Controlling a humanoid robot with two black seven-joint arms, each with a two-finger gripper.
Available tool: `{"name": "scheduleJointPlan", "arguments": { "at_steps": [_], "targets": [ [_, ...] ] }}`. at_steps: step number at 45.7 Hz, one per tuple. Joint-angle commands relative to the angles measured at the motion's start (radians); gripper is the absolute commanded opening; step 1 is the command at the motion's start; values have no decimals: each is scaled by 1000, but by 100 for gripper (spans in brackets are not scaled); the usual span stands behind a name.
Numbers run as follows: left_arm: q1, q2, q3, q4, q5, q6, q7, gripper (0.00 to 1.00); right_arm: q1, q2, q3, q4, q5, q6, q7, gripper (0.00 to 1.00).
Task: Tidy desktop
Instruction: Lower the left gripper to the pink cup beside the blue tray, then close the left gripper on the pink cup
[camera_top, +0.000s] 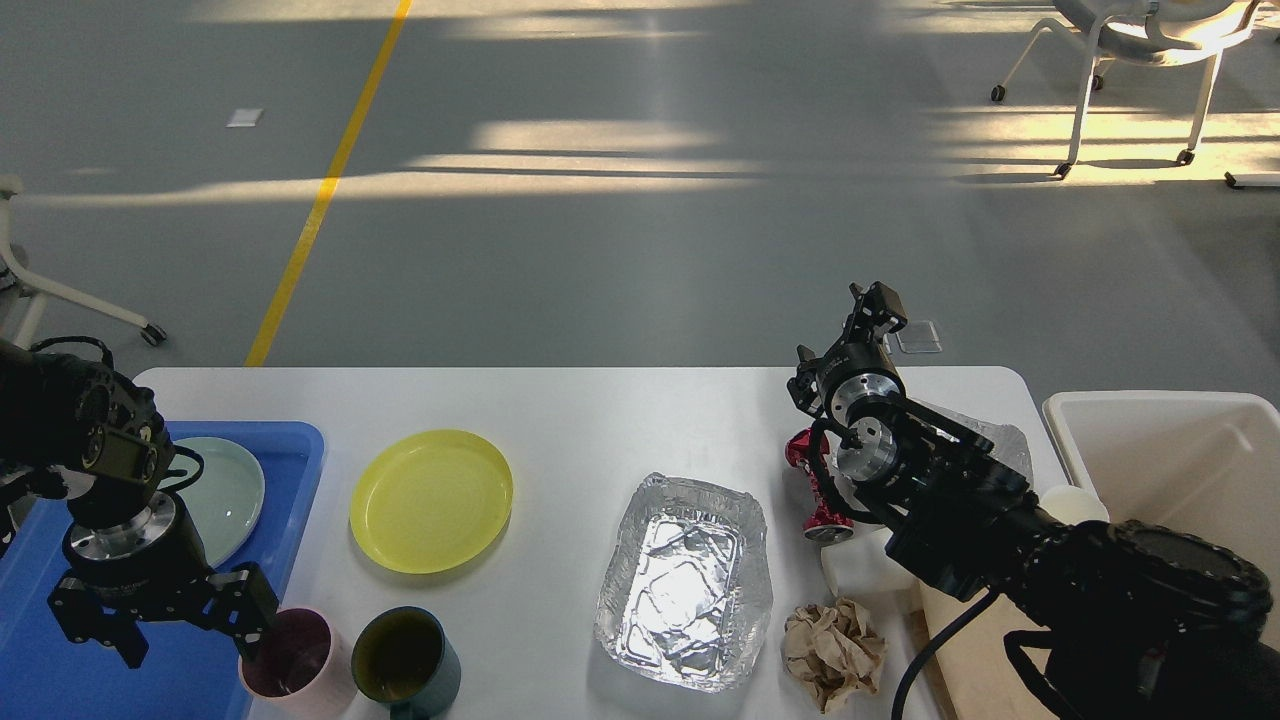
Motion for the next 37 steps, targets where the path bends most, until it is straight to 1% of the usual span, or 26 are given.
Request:
{"name": "scheduleJointPlan", "arguments": {
  "at_steps": [1, 11, 21, 24, 29, 33, 34, 37],
  "targets": [
    [18, -3, -15, 13, 0, 3, -1, 96, 0, 0, 0, -1, 0, 0, 0, 100],
    [73, -4, -50, 61, 0, 17, 0, 96, 0, 0, 0, 1, 1, 0, 0, 100],
    [126, -27, -58, 73, -2, 118, 0, 95, 0, 0, 0, 1, 0, 0, 0, 100],
    [142, -32, -62, 84, -2, 134, 0, 94, 0, 0, 0, -1, 0, 0, 0, 100],
    [171, -41, -99, 102, -2, 135, 0, 91, 0, 0, 0, -1, 0, 0, 0, 100],
    [179, -46, -109, 107, -2, 135, 0, 84, 0, 0, 0, -1, 0, 0, 0, 100],
    [179, -46, -109, 107, -2, 135, 0, 80, 0, 0, 0, 1, 0, 0, 0, 100],
    [179, -46, -112, 107, -2, 135, 0, 62, 0, 0, 0, -1, 0, 0, 0, 100]
  ]
}}
